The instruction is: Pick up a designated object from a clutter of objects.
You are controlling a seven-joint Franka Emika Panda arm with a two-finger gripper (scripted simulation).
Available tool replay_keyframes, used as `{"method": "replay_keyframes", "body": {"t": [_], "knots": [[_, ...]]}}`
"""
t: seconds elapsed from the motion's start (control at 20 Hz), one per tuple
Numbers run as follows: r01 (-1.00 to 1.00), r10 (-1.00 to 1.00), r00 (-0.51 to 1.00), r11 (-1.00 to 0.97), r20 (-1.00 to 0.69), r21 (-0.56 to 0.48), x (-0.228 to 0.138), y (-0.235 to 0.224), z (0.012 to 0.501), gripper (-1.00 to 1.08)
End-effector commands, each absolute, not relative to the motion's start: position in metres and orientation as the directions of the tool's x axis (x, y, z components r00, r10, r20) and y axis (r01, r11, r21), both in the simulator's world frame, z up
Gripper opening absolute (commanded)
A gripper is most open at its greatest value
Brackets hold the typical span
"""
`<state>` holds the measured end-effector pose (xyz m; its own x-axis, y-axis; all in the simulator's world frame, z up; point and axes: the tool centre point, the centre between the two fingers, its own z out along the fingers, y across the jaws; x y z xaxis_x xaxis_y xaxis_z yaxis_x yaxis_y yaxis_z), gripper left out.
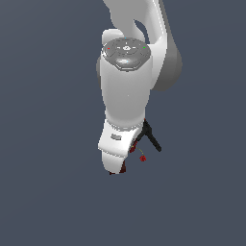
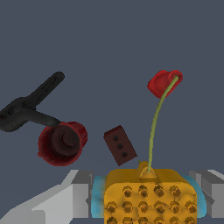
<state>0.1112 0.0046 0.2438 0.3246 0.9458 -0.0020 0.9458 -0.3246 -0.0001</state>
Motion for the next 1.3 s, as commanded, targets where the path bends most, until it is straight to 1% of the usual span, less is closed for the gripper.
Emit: {"method": "replay_keyframes", "body": {"t": [0.0, 0.35, 0.6, 0.9, 1.25], "knots": [[0.946, 0.946, 0.325, -0.325, -0.002, 0.0, 0.11, 0.027, 0.267, -1.0], [0.946, 0.946, 0.325, -0.325, -0.002, 0.0, 0.11, 0.086, 0.327, -1.0], [0.945, 0.945, 0.326, -0.326, -0.001, 0.0, 0.111, 0.119, 0.359, -1.0], [0.945, 0.945, 0.326, -0.326, 0.0, 0.0, 0.113, 0.14, 0.381, -1.0], [0.945, 0.945, 0.326, -0.326, 0.0, 0.0, 0.114, 0.148, 0.388, -1.0]]}}
